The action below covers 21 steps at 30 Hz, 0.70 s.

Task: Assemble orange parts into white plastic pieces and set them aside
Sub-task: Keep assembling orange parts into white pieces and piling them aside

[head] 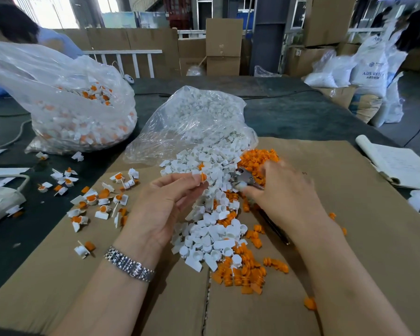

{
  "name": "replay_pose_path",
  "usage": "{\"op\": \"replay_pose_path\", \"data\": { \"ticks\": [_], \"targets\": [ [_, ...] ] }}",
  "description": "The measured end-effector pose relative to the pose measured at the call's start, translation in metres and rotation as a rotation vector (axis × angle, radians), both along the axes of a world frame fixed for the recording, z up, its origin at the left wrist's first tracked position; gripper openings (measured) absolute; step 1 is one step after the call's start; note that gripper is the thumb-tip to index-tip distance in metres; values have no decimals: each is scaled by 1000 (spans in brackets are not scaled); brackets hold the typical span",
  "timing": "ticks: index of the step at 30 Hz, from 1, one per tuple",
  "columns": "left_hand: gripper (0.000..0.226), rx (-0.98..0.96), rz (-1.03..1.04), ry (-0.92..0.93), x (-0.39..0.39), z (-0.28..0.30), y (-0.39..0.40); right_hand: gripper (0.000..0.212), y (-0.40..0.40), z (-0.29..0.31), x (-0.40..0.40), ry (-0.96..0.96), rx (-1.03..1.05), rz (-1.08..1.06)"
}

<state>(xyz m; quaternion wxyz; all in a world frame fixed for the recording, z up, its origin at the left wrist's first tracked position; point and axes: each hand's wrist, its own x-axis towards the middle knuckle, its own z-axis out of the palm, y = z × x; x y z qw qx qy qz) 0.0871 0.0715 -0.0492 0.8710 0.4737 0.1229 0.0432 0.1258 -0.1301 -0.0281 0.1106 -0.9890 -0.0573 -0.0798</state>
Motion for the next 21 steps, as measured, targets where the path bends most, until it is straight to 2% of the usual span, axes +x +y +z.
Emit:
{"op": "replay_pose_path", "data": {
  "ticks": [3, 7, 10, 12, 17, 21],
  "targets": [
    [37, -7, 2, 2, 1, -2, 2, 63, 0, -5, 1, 186, -111, -54],
    [44, 53, 2, 10, 2, -3, 2, 48, 5, -7, 1, 171, -92, -31],
    [48, 74, 7, 7, 2, -2, 0, 47, 4, -6, 0, 162, -60, -5],
    [52, 62, 7, 6, 1, 0, -1, 40, 3, -6, 1, 117, 9, 23],
    [54, 78, 9, -18, 0, 0, -2, 30, -3, 17, -4, 50, 353, 80],
    [50, 90, 7, -65, 0, 0, -1, 32, -7, 37, -11, 339, 412, 289]
  ]
}}
